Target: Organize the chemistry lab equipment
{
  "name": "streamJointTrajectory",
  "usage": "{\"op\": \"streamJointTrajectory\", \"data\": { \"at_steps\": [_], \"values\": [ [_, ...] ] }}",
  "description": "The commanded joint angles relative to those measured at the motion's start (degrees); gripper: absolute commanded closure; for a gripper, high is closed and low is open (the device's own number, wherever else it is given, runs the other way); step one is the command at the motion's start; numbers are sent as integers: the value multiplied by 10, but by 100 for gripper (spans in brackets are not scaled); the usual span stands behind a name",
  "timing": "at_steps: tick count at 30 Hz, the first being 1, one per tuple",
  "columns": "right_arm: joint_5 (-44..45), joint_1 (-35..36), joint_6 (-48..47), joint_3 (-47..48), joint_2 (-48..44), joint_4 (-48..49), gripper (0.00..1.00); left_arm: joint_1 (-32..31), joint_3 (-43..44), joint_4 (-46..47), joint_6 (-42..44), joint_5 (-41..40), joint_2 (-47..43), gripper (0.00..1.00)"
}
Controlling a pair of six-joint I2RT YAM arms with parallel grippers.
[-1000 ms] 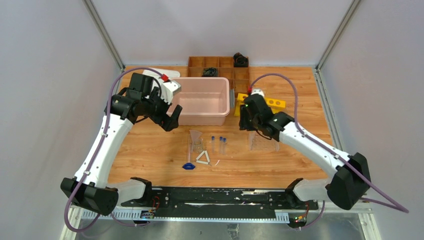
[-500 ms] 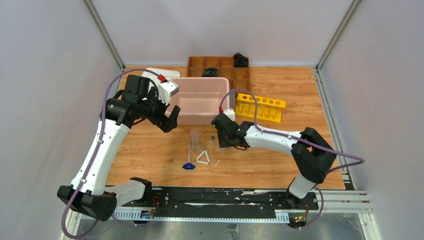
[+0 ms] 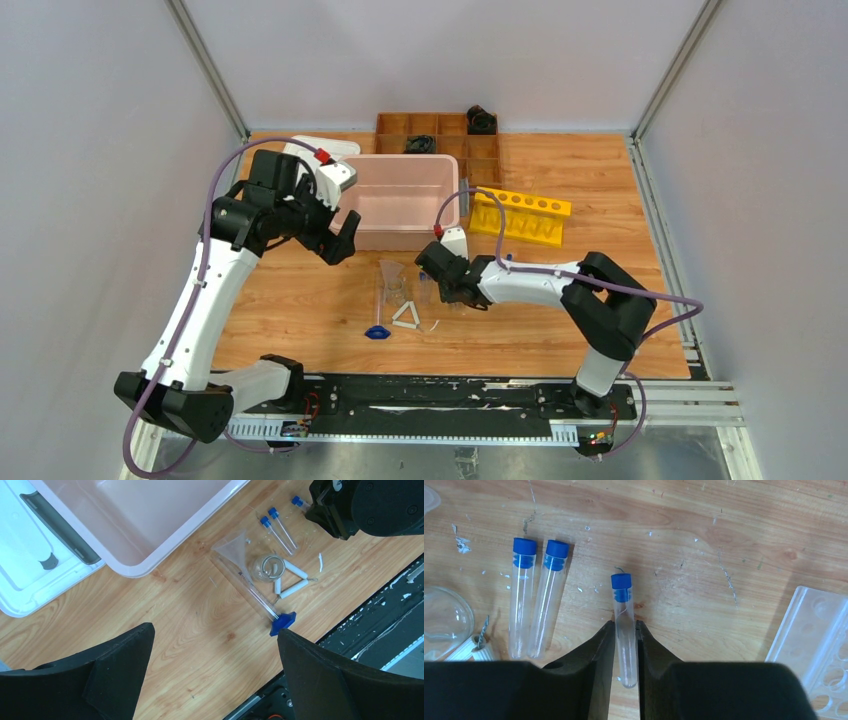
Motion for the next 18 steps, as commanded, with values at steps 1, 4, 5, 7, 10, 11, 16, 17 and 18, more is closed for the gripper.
{"op": "streamJointTrajectory", "data": {
  "at_steps": [1,4,5,7,10,11,16,17,18],
  "values": [
    [27,5,20,-29,11,1,75,-2,7,-1,-6,11,-9,0],
    [29,5,31,-45,4,1,78,-2,10,-1,-7,14,-8,0],
    [29,4,35,-51,-1,1,81,-2,11,-1,-6,16,-8,0],
    [24,1,41,-66,-26,4,89,-2,12,-1,-5,16,-8,0],
    [15,-6,50,-88,-78,3,100,-2,16,-1,-5,20,-7,0],
    [14,-7,53,-95,-101,2,100,-1,17,-1,-5,24,-6,0],
    [-3,-6,56,-128,-228,-4,100,-2,24,0,-1,55,-6,0],
    [-13,-6,60,-131,-253,-7,100,-2,25,0,-1,64,-6,0],
    [-27,-6,65,-133,-278,-6,100,-2,25,0,0,72,-5,0]
  ]
}}
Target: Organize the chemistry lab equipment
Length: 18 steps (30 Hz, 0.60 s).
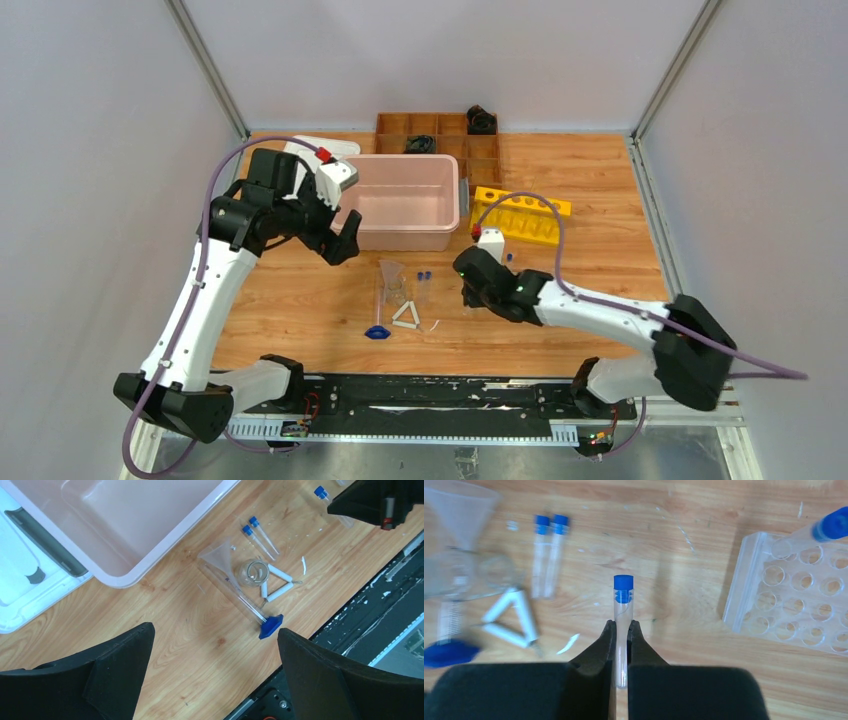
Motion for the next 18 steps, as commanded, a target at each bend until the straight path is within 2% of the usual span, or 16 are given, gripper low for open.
{"op": "streamJointTrajectory", "data": {
  "at_steps": [1,7,13,18],
  "values": [
    [-40,-2,23,-10,-110,-4,100,-2,20,1,1,49,-3,0],
    [-85,7,37,61,-181,15,100,-2,26,1,-8,84,3,0],
    [-51,18,28,200,-114,62,100,-2,36,6,-66,179,21,9],
    [-37,27,61,256,-44,131,100,-2,45,10,-98,223,33,11]
  ]
}}
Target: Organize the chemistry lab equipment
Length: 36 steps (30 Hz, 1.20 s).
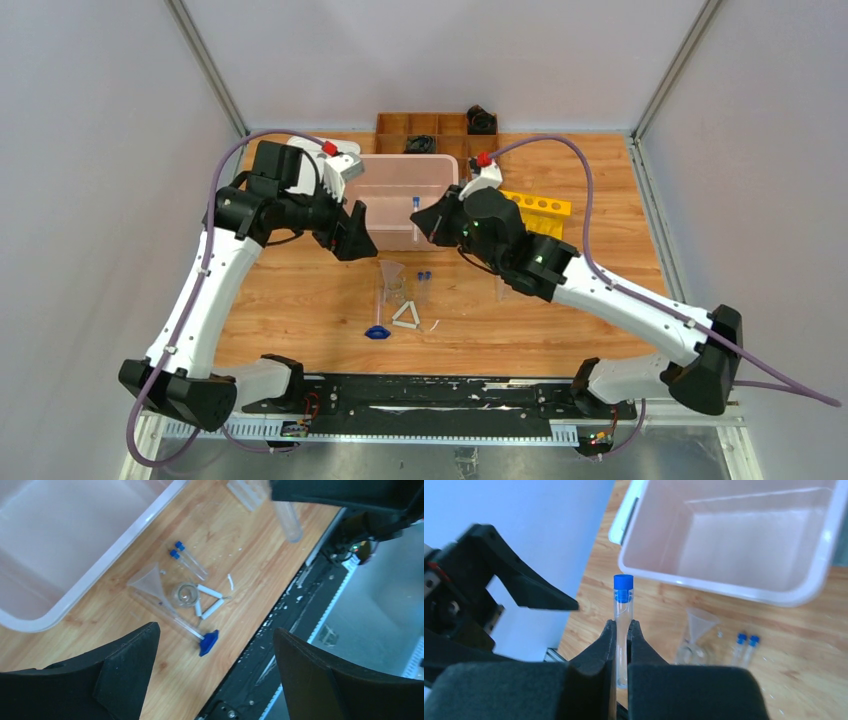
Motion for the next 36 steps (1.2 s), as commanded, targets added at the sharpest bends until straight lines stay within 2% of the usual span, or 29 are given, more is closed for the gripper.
{"op": "streamJointTrajectory", "data": {
  "at_steps": [1,9,18,21,25,32,33,34,36],
  "values": [
    [31,17,32,41,55,66,100,-2,24,11,-45,71,7,11],
    [43,44,21,67,104,153,100,-2,29,25,-48,85,14,11],
    [29,61,9,86,129,182,100,-2,47,40,-57,92,50,18],
    [33,63,4,78,124,197,100,-2,64,40,-52,93,60,28],
    [49,66,-7,62,110,211,100,-2,61,39,-52,100,66,53],
    [53,67,-31,55,102,217,100,-2,44,39,-48,93,60,85],
    [60,67,-34,54,98,213,98,-2,43,39,-46,88,58,89],
    [71,67,-36,53,93,207,92,-2,42,39,-44,84,56,92],
    [88,63,-35,50,85,196,75,-2,38,40,-38,81,51,97]
  ]
}}
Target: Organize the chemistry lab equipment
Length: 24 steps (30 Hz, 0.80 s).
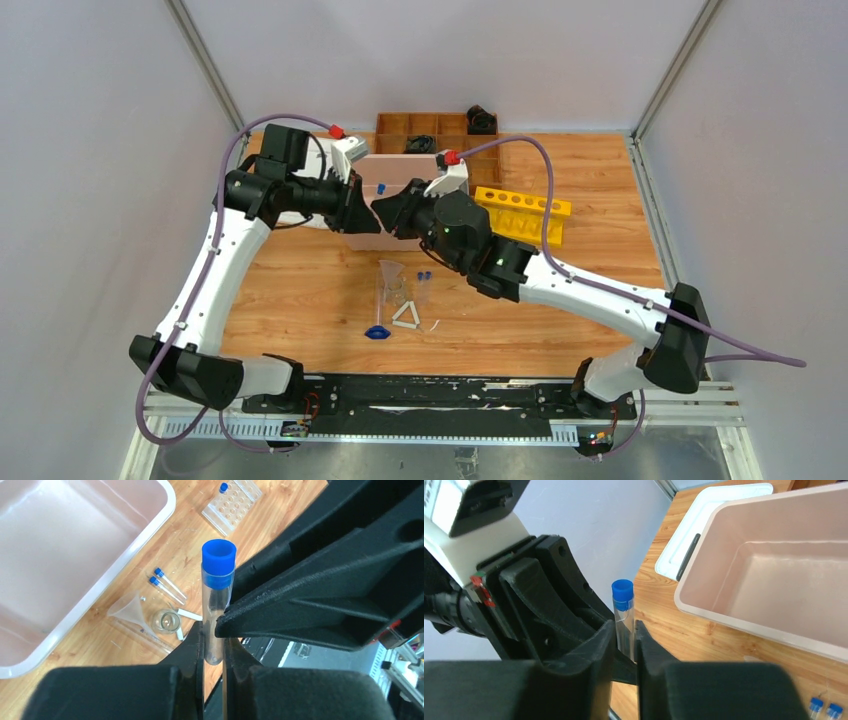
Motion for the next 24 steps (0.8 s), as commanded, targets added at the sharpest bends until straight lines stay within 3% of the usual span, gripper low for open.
{"op": "streamJointTrajectory", "data": {
  "at_steps": [1,4,8,14,24],
  "values": [
    [36,-3,-9,0,-30,-18,66,-4,-10,7,19,-1,-13,99],
    [-12,-36,10,49,-25,-121,49,-4,-17,7,33,-7,-20,100],
    [-129,-78,1,124,1,-242,41,-4,-34,6,87,-30,-37,100],
    [-237,-88,-48,219,44,-332,39,-6,-53,6,128,-37,-53,100],
    [-281,-88,-46,269,86,-355,45,-21,-62,6,154,-47,-72,100]
  ]
}}
